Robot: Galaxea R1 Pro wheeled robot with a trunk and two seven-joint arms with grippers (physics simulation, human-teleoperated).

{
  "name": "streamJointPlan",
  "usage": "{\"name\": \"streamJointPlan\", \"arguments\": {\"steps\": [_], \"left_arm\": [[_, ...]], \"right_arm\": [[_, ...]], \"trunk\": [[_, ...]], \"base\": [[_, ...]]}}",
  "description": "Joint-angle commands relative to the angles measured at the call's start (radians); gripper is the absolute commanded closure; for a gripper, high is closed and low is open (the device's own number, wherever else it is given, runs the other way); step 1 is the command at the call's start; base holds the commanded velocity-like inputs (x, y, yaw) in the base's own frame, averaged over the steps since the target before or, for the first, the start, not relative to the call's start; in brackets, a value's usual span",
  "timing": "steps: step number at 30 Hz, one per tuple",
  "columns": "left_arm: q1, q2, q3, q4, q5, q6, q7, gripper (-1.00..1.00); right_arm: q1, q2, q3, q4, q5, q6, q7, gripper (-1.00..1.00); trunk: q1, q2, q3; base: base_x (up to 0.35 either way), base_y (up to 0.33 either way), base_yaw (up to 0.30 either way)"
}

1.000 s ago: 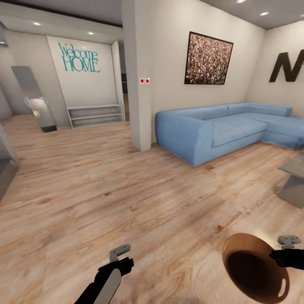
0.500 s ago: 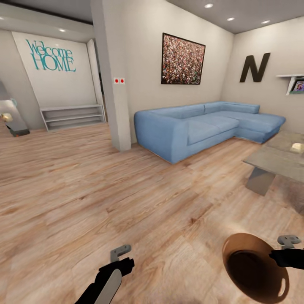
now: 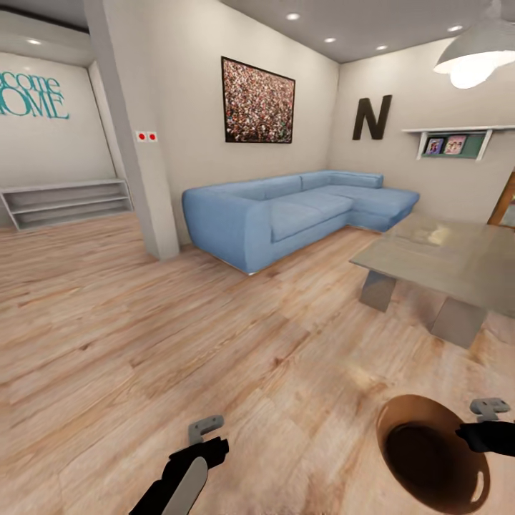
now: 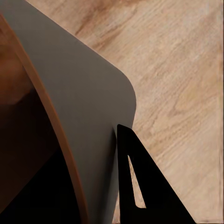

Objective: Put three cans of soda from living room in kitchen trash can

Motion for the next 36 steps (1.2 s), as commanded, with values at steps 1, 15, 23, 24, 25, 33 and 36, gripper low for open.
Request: {"name": "streamJointPlan", "arguments": {"steps": [1, 15, 23, 24, 25, 33, 36], "left_arm": [[0.0, 0.0, 0.0, 0.0, 0.0, 0.0, 0.0, -1.0], [0.0, 0.0, 0.0, 0.0, 0.0, 0.0, 0.0, -1.0], [0.001, 0.0, 0.0, 0.0, 0.0, 0.0, 0.0, -1.0], [0.001, 0.0, 0.0, 0.0, 0.0, 0.0, 0.0, -1.0], [0.0, 0.0, 0.0, 0.0, 0.0, 0.0, 0.0, -1.0], [-0.001, 0.0, 0.0, 0.006, 0.0, 0.0, 0.0, -1.0], [-0.001, 0.0, 0.0, 0.006, 0.0, 0.0, 0.0, -1.0]], "right_arm": [[-0.001, 0.0, 0.0, 0.0, -0.009, 0.002, 0.002, 1.0], [-0.001, -0.001, 0.0, 0.0, -0.009, 0.004, 0.002, 1.0], [-0.001, -0.001, 0.0, 0.0, -0.009, 0.004, 0.002, 1.0], [-0.001, -0.001, 0.0, 0.0, -0.009, 0.004, 0.002, 1.0], [-0.001, -0.001, 0.0, 0.0, -0.009, 0.004, 0.002, 1.0], [-0.001, -0.001, 0.0, 0.0, -0.009, 0.005, 0.002, 1.0], [-0.001, -0.001, 0.0, 0.0, -0.009, 0.005, 0.002, 1.0]], "trunk": [[0.0, 0.0, 0.0], [0.0, 0.0, 0.0], [0.0, 0.0, 0.0], [0.0, 0.0, 0.0], [0.0, 0.0, 0.0], [0.0, 0.0, 0.0], [0.0, 0.0, 0.0]], "base": [[-0.104, -0.303, -0.295], [-0.106, -0.308, -0.295], [-0.108, -0.309, -0.295], [-0.108, -0.309, -0.295], [-0.108, -0.309, -0.295], [-0.108, -0.309, -0.295], [-0.112, -0.309, -0.295]]}}
